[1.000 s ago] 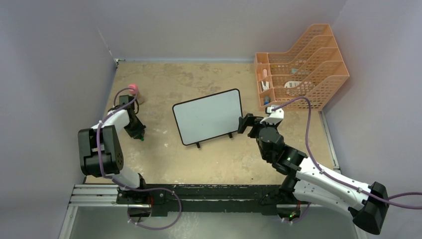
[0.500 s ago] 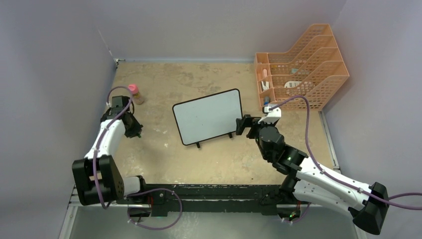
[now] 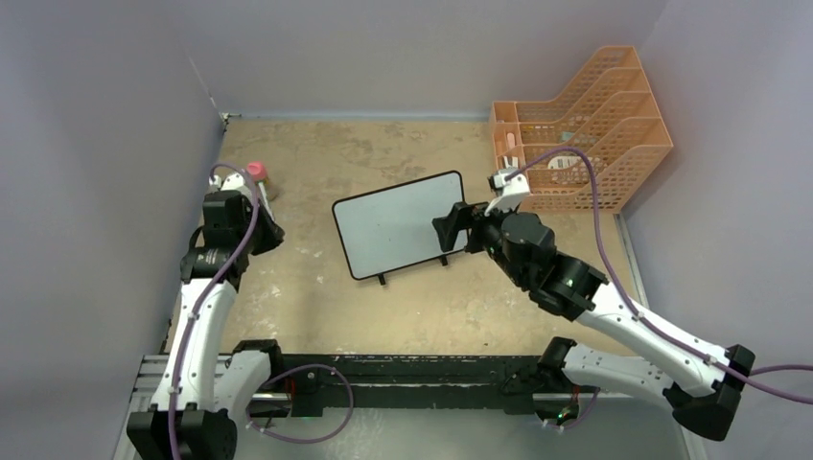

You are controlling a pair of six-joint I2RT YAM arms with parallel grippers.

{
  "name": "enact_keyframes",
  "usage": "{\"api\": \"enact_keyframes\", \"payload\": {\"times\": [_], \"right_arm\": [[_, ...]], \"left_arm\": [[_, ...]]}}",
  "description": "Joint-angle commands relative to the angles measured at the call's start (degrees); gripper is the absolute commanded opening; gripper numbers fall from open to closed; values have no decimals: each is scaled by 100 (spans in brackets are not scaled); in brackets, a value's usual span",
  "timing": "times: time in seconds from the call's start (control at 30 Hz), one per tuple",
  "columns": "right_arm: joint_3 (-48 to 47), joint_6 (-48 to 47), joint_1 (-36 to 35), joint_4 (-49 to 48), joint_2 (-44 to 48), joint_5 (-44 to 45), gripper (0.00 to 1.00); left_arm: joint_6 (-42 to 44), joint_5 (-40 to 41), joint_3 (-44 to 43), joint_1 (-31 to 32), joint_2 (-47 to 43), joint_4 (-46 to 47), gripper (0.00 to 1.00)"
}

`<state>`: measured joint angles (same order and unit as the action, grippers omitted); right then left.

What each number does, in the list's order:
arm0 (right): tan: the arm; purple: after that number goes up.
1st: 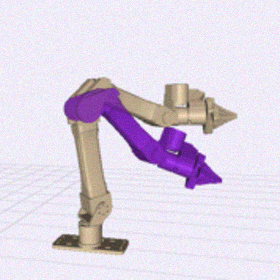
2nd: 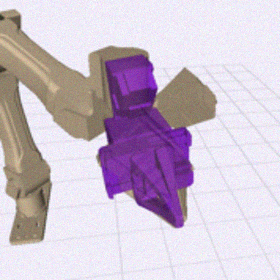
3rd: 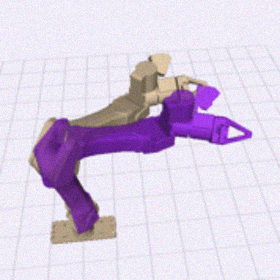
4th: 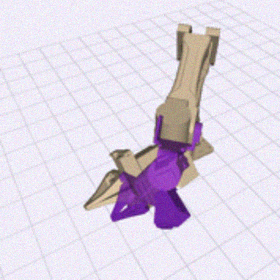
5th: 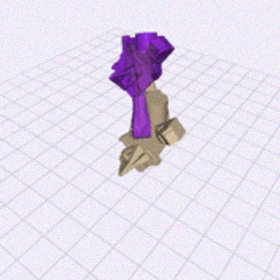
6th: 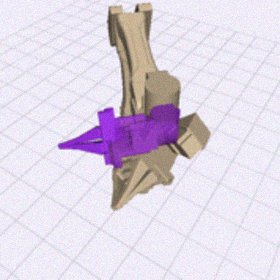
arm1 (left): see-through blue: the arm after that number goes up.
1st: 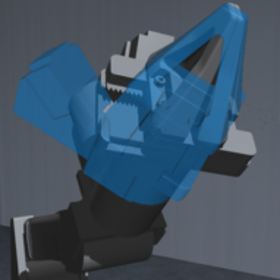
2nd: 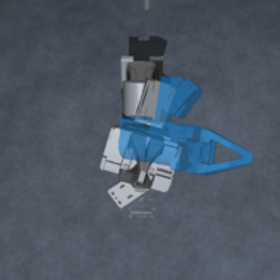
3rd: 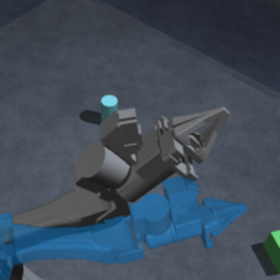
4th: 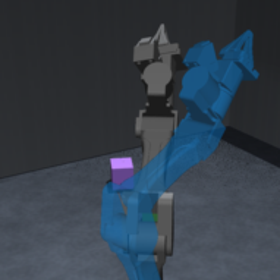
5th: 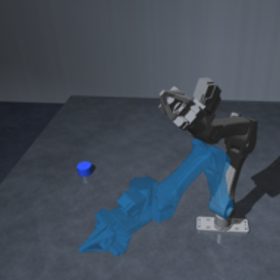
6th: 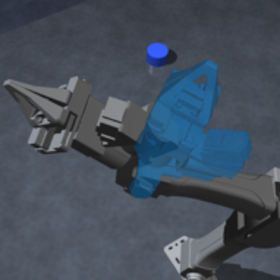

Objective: Write a sentence on the whiteboard
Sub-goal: Open the whiteboard marker at the center of the board.

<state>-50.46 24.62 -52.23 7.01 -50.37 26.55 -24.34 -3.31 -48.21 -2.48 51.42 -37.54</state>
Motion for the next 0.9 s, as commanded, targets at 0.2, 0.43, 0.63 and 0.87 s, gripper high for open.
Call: {"api": "enact_keyframes", "payload": {"times": [0.2, 0.43, 0.63, 0.87], "right_arm": [[-1710, 220, -15, 1577, -1369, -1297, 99], [-2310, 34, 122, 1954, -1690, -1931, 99], [-2971, -12, 1092, 2049, -1933, -3294, 98], [-3850, -142, 1357, 2129, -2302, -4031, 98]], "left_arm": [[1395, -1875, -474, 370, -176, 1562, 0], [2619, -2515, -835, 948, 87, 2133, 0], [3596, -2551, -1067, 1302, 293, 2303, 0], [4516, -2071, -1402, 2083, 546, 2059, 0]]}}
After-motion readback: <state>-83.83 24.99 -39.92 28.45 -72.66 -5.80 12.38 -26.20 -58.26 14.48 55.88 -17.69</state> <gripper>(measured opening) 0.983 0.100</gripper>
